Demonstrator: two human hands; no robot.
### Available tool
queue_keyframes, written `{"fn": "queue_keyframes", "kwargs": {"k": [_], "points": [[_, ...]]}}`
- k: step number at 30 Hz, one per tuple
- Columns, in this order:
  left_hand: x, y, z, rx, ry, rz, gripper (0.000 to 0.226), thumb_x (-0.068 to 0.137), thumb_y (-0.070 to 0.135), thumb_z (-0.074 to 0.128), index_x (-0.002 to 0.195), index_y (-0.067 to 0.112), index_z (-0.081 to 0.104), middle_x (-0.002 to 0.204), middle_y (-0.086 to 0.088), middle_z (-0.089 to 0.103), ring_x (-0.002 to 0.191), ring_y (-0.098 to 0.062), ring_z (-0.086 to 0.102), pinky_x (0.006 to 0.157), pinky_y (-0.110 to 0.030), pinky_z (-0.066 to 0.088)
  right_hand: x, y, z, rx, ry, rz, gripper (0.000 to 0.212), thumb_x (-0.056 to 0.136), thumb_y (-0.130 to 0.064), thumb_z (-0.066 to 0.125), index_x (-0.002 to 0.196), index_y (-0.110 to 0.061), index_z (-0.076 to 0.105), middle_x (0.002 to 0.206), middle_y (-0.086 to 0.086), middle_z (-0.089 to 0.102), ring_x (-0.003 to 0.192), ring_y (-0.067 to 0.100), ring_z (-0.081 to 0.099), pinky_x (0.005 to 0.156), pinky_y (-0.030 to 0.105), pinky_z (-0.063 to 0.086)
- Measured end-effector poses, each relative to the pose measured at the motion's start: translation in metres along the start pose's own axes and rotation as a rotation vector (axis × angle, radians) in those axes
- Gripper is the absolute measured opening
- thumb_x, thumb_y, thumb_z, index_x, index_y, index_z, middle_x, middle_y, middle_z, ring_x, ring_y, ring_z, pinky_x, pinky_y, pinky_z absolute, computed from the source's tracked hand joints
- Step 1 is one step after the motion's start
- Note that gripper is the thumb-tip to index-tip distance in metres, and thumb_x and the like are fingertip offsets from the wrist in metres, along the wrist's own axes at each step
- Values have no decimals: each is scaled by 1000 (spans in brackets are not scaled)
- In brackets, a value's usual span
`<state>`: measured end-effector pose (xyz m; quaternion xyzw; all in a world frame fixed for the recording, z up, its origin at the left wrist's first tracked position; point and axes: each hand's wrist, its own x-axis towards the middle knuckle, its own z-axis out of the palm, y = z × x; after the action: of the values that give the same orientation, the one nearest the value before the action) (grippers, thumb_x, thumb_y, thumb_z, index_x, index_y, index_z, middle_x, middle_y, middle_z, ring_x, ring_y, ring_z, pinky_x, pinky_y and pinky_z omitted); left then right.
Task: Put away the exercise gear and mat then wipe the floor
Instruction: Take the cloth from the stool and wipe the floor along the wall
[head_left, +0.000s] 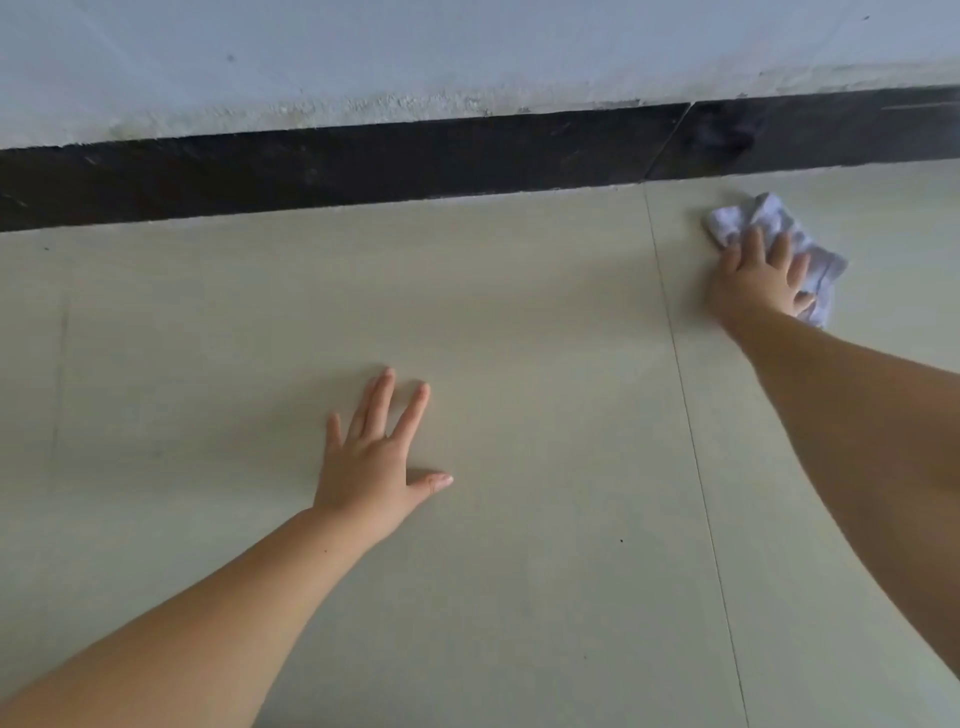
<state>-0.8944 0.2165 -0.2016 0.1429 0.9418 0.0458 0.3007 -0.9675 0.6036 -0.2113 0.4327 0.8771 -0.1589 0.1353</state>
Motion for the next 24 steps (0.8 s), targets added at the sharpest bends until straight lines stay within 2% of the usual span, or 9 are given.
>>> {"fn": "queue_keyframes", "kwargs": {"k": [3,8,11,13,17,18,20,22,24], "points": [[0,0,-3,21,-14,-5,98,82,67,51,148,37,-13,155,1,-28,146,-15,-18,118,-47,1,-41,-35,32,-16,46,-163,52,101,-42,17,152,-33,10,161,0,-4,147,26,-8,115,55,-5],[1,4,-12,42,-39,-8,94,83,61,55,150,35,-6,157,-1,-22,147,-17,-9,118,-45,8,-154,-54,92,-245,-48,-987,55,92,-42,25,140,-24,46,149,10,40,138,37,33,105,65,25],[2,1,-21,61,-77,8,89,86,53,57,151,34,-1,159,0,-17,148,-18,-2,118,-43,17,-134,-3,80,-462,-139,-1390,49,96,-41,31,140,-26,43,149,5,41,137,34,36,106,61,26],[2,0,-25,60,-101,17,88,87,51,56,151,35,-1,159,1,-17,148,-18,-1,118,-42,19,-95,35,57,-456,-52,-1325,53,98,-47,21,146,-26,31,153,5,32,141,33,29,109,60,25],[4,4,-28,71,-114,8,83,90,47,54,152,33,0,159,-1,-14,148,-20,-1,117,-37,21,-67,107,10,-160,-66,-368,54,101,-44,19,152,-31,7,161,-1,-2,147,26,-3,116,56,9],[6,5,-29,55,-107,-8,79,91,45,53,152,32,4,160,-2,-10,148,-20,1,117,-37,23,-75,114,7,-121,-72,-237,54,101,-42,21,152,-31,7,161,-1,-4,147,26,-6,116,56,6],[10,12,-32,37,-98,-44,70,93,41,50,151,31,13,160,-2,-3,147,-23,8,115,-39,28,-102,108,19,-112,-81,-198,55,100,-42,22,152,-32,5,161,-1,-7,147,27,-9,115,57,0],[14,19,-36,51,-108,-66,63,95,38,46,151,29,18,160,-4,1,146,-25,14,113,-40,29,-143,83,47,-133,-111,-323,56,100,-44,23,152,-31,8,161,0,-5,147,29,-8,114,59,0],[14,26,-37,77,-130,-69,60,96,36,43,150,26,20,160,-6,2,145,-26,17,113,-40,30,-199,58,78,-186,-122,-548,56,94,-44,26,149,-28,28,159,5,15,146,35,12,110,66,16]]}}
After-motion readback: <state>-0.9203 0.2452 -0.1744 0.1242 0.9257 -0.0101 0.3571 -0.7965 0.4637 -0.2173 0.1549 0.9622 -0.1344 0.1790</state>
